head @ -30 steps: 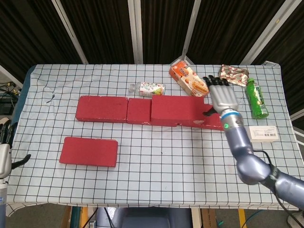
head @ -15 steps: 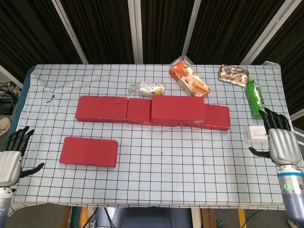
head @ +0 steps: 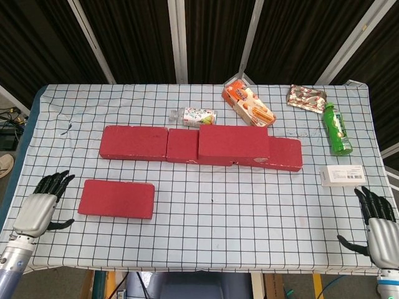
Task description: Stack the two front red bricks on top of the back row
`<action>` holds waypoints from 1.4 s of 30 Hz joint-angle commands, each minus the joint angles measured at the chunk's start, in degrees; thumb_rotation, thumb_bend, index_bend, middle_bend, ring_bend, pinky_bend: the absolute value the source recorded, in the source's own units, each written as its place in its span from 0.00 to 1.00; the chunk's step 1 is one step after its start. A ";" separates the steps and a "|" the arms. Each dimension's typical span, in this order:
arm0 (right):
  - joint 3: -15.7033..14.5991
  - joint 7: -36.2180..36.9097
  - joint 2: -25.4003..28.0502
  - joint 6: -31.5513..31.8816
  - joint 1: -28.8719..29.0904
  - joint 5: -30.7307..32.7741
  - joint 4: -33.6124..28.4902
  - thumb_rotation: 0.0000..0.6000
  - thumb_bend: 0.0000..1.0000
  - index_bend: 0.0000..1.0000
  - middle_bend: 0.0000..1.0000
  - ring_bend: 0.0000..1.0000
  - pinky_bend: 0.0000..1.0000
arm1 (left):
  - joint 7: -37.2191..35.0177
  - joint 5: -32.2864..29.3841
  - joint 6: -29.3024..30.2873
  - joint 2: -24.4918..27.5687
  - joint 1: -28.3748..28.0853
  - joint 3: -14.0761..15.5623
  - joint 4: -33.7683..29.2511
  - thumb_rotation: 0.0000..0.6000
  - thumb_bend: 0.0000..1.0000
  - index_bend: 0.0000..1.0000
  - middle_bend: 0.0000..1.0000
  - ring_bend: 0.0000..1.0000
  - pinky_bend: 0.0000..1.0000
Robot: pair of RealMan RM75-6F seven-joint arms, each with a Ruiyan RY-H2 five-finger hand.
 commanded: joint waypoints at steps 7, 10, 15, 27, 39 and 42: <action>-1.56 -0.30 -0.40 0.53 1.09 1.24 0.56 1.00 0.17 0.00 0.00 0.00 0.00 | 10.62 -10.46 -11.64 -0.29 -8.33 -3.14 -2.88 1.00 0.00 0.00 0.00 0.00 0.00; -1.96 -0.66 -0.11 0.52 1.34 2.43 0.19 1.00 0.17 0.00 0.00 0.00 0.00 | 13.23 -15.47 -14.82 -0.45 -11.18 -4.46 -3.75 1.00 0.00 0.00 0.00 0.00 0.00; -2.61 -0.74 0.43 -0.23 2.13 3.96 -0.27 1.00 0.17 0.00 0.00 0.00 0.00 | 17.00 -21.12 -18.60 0.02 -15.24 -5.27 -4.94 1.00 0.00 0.00 0.00 0.00 0.00; -3.54 -1.20 0.70 0.40 3.13 5.86 -0.93 1.00 0.17 0.00 0.00 0.00 0.00 | 19.17 -26.33 -23.43 -1.12 -20.20 -3.88 -3.93 1.00 0.00 0.00 0.00 0.00 0.00; -4.60 -2.17 0.43 1.07 4.14 7.15 -1.69 1.00 0.17 0.00 0.00 0.00 0.00 | 13.80 -18.94 -20.33 -3.90 -18.04 -1.12 -1.10 1.00 0.00 0.00 0.00 0.00 0.00; -4.87 -2.37 0.34 1.19 4.38 7.28 -1.80 1.00 0.17 0.00 0.00 0.00 0.00 | 12.99 -17.10 -19.58 -5.12 -17.55 -0.31 0.65 1.00 0.00 0.00 0.00 0.00 0.00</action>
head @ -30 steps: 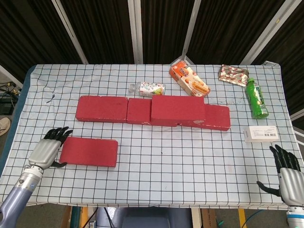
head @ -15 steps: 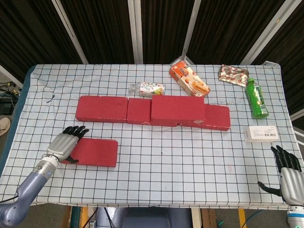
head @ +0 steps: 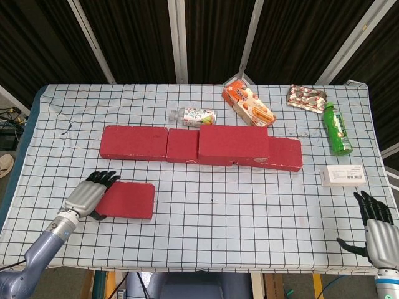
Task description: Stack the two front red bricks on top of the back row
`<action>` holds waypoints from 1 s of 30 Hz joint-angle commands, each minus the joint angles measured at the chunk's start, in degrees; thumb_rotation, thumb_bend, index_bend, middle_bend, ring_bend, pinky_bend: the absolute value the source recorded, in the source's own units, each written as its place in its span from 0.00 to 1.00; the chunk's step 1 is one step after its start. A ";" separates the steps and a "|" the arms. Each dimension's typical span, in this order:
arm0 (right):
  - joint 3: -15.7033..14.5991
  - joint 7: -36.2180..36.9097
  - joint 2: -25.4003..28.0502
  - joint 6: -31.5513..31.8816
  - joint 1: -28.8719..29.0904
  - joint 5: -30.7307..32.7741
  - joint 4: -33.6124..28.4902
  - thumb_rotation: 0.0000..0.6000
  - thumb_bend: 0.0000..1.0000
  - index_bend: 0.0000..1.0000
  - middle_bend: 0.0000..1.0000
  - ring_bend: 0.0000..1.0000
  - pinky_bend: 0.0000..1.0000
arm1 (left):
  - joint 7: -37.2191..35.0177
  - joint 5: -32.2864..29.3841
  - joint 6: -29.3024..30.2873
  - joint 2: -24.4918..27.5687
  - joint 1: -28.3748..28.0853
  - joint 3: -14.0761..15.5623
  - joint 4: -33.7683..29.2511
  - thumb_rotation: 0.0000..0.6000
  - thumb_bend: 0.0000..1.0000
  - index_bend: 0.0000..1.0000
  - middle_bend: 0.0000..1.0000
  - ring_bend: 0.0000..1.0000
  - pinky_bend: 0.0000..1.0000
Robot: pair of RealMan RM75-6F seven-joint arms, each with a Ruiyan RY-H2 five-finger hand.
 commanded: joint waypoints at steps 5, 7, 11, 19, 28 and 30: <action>-0.38 -0.31 -0.03 0.38 0.41 0.85 -0.29 1.00 0.17 0.00 0.00 0.00 0.00 | -1.93 4.16 1.73 -3.09 0.95 1.79 4.23 1.00 0.00 0.00 0.00 0.00 0.00; -0.47 -0.34 -0.01 0.53 0.49 1.11 -0.39 1.00 0.17 0.00 0.00 0.00 0.00 | -2.16 4.86 2.17 -3.75 1.00 1.90 5.10 1.00 0.00 0.00 0.00 0.00 0.00; -0.71 -0.52 0.04 0.95 0.65 1.46 -0.50 1.00 0.17 0.00 0.00 0.00 0.00 | -2.73 5.28 2.84 -4.78 1.06 1.89 6.52 1.00 0.00 0.00 0.00 0.00 0.00; -0.94 -1.19 -0.14 1.77 0.96 2.47 -0.77 1.00 0.17 0.00 0.00 0.00 0.00 | -0.96 3.60 2.43 -6.04 0.09 1.75 7.94 1.00 0.00 0.00 0.00 0.00 0.00; -1.29 -1.92 -0.35 2.01 1.40 3.57 -0.92 1.00 0.17 0.00 0.00 0.00 0.00 | 1.56 -0.12 1.18 -7.92 -1.48 1.47 9.15 1.00 0.00 0.00 0.00 0.00 0.00; -1.35 -1.99 -0.32 2.07 1.48 3.83 -0.97 1.00 0.17 0.00 0.00 0.00 0.00 | 2.16 -0.81 1.21 -8.24 -1.74 1.42 9.30 1.00 0.00 0.00 0.00 0.00 0.00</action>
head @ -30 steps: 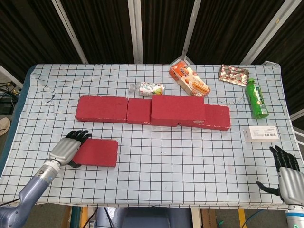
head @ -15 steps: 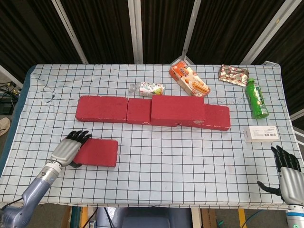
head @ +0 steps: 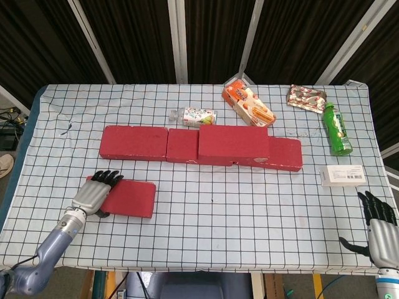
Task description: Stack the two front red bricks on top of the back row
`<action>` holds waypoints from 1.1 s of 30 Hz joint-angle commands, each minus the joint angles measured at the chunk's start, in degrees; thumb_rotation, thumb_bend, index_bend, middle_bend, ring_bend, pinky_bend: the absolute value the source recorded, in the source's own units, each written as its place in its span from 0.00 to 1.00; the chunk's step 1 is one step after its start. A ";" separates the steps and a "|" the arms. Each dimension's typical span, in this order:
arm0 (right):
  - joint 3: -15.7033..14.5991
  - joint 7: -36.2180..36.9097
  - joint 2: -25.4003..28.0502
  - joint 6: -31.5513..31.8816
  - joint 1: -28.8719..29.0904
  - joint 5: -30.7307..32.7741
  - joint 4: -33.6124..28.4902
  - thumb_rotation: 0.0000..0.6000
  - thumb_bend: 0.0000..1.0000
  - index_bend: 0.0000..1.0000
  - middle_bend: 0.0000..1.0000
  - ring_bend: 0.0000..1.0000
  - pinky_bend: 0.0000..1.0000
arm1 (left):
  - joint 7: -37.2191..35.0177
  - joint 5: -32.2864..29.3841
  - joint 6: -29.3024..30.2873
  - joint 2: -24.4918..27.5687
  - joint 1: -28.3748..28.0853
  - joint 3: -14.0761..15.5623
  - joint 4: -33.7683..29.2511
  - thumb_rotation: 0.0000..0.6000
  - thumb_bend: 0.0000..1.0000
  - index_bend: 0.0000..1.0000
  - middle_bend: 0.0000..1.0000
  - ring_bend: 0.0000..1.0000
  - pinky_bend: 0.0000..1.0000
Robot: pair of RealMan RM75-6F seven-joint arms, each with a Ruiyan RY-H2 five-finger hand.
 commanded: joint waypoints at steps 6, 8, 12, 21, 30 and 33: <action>-0.29 -0.05 0.12 0.46 0.21 0.51 -0.26 1.00 0.17 0.00 0.00 0.00 0.00 | 3.06 -2.61 0.49 -0.94 -1.15 -0.02 0.47 1.00 0.00 0.00 0.00 0.00 0.00; -0.38 -0.04 0.15 0.53 0.27 0.57 -0.31 1.00 0.17 0.00 0.00 0.00 0.00 | 3.96 -3.21 0.65 -0.98 -1.48 -0.04 0.38 1.00 0.00 0.00 0.02 0.00 0.01; -0.57 -0.10 0.23 0.59 0.39 0.78 -0.42 1.00 0.17 0.00 0.00 0.00 0.00 | 5.37 -4.50 0.91 -0.91 -2.07 -0.12 -0.14 1.00 0.00 0.01 0.09 0.03 0.04; -0.88 0.42 0.56 0.67 0.65 1.36 -0.53 1.00 0.17 0.00 0.00 0.00 0.00 | 9.94 -10.12 -0.71 -0.32 -4.42 0.66 -1.14 1.00 0.00 0.07 0.12 0.06 0.05; -1.17 0.61 0.67 0.92 0.87 1.60 -0.67 1.00 0.17 0.00 0.00 0.00 0.00 | 11.24 -12.32 -0.16 0.69 -6.16 0.37 -2.36 1.00 0.08 0.22 0.28 0.16 0.13; -1.29 0.60 0.65 1.13 0.91 1.49 -0.75 1.00 0.17 0.00 0.00 0.00 0.00 | 10.74 -11.83 0.48 1.98 -6.49 -0.13 -3.61 1.00 0.14 0.28 0.33 0.19 0.16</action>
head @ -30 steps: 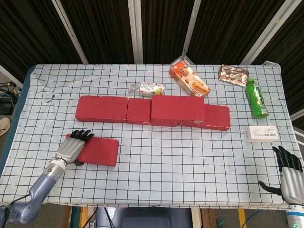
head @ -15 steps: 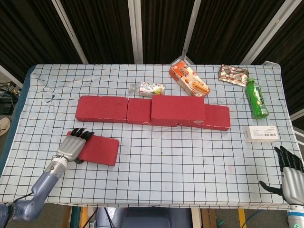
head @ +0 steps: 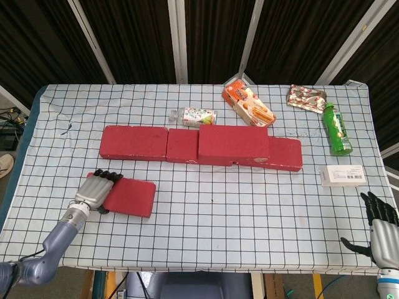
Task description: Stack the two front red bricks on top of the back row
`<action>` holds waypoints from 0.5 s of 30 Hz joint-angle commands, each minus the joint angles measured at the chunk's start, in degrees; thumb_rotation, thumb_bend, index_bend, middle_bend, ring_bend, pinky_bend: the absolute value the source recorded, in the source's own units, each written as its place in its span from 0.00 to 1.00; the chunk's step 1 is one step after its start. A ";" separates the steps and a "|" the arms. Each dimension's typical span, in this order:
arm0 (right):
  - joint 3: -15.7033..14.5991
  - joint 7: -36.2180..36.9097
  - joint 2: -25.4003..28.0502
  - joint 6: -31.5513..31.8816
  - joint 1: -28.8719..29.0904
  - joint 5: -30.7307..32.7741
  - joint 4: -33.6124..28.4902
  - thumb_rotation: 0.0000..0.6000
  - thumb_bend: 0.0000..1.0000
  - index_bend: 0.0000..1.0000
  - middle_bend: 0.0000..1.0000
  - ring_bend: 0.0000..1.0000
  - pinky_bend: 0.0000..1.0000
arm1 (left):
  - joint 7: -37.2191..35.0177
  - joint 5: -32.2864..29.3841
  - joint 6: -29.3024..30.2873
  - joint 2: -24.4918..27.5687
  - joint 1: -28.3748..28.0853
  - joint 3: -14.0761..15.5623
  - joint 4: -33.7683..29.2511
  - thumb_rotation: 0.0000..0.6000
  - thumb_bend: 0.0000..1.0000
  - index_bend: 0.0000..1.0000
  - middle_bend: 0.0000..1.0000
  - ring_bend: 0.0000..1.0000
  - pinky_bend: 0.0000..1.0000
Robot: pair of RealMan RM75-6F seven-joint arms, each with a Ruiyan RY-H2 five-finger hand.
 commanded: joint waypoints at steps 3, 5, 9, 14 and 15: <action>-0.12 -0.20 -0.11 0.26 0.08 0.02 -0.05 1.00 0.17 0.00 0.00 0.00 0.00 | -0.59 -0.32 0.24 3.07 -1.22 -1.43 -2.62 1.00 0.18 0.29 0.34 0.21 0.17; -0.10 -0.46 -0.25 0.29 0.18 0.37 -0.02 1.00 0.17 0.00 0.00 0.00 0.00 | -0.01 -2.10 -0.49 5.39 -2.67 -2.53 -4.26 1.00 0.19 0.29 0.33 0.21 0.17; 0.06 -1.20 -0.56 0.15 0.47 1.28 0.08 1.00 0.17 0.00 0.00 0.00 0.00 | -0.83 -6.11 -2.15 9.42 -5.68 -6.19 -6.83 1.00 0.19 0.28 0.32 0.21 0.17; 0.56 -2.50 -1.13 -0.79 1.22 3.89 0.35 1.00 0.17 0.00 0.00 0.00 0.00 | -0.07 -12.65 -5.93 14.47 -11.55 -10.41 -5.80 1.00 0.19 0.28 0.32 0.21 0.16; 0.71 -2.77 -1.27 -1.14 1.49 4.63 0.41 1.00 0.17 0.00 0.00 0.00 0.00 | 0.46 -15.00 -7.74 15.29 -13.47 -10.88 -4.30 1.00 0.19 0.28 0.31 0.21 0.16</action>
